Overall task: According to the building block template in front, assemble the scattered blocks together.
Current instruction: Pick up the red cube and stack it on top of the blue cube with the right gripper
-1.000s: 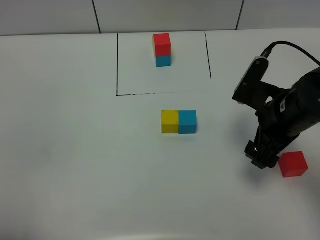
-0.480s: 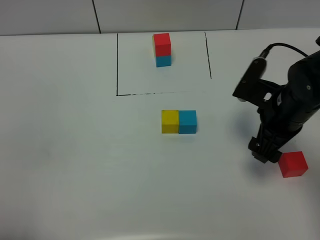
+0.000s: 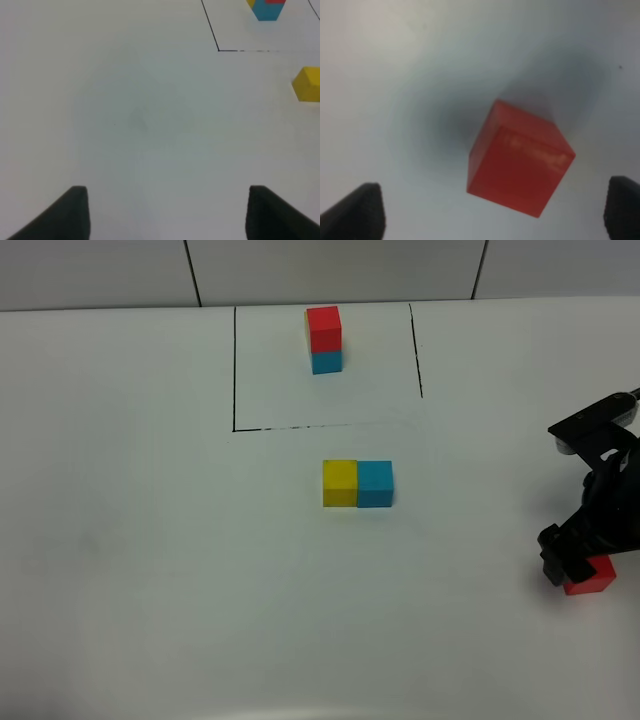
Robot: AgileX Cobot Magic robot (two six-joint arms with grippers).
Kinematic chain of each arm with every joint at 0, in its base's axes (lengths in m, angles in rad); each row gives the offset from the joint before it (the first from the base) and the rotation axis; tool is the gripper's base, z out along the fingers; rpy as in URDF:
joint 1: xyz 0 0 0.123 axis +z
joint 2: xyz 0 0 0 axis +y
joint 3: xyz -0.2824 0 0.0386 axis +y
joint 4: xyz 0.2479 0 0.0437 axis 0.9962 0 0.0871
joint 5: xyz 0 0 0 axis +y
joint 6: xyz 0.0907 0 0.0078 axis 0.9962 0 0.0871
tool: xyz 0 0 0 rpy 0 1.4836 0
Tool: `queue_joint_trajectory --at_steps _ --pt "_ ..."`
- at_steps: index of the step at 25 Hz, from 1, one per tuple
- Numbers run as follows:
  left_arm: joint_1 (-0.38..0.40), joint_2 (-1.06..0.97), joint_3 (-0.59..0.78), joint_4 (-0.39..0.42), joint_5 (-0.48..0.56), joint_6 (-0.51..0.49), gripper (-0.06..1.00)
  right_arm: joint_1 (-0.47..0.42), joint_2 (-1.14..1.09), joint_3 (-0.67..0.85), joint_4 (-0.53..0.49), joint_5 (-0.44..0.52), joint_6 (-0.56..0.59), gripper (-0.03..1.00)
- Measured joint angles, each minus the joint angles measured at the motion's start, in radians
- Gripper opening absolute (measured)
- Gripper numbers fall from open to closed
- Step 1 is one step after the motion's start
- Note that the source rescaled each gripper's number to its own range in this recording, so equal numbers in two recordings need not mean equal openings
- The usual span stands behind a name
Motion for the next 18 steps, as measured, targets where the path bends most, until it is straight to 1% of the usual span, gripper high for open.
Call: queue_joint_trajectory --at_steps 7,10,18 --pt "0.0 0.0 0.0 0.0 0.0 0.0 0.41 -0.06 0.0 0.053 0.02 -0.113 0.156 0.78" --pt "0.0 0.0 0.0 0.0 0.0 0.0 0.41 -0.08 0.002 0.059 0.02 -0.138 0.207 0.78" --pt "0.0 0.0 0.0 0.0 0.0 0.0 0.41 -0.096 0.076 0.059 0.043 -0.178 0.221 0.78"
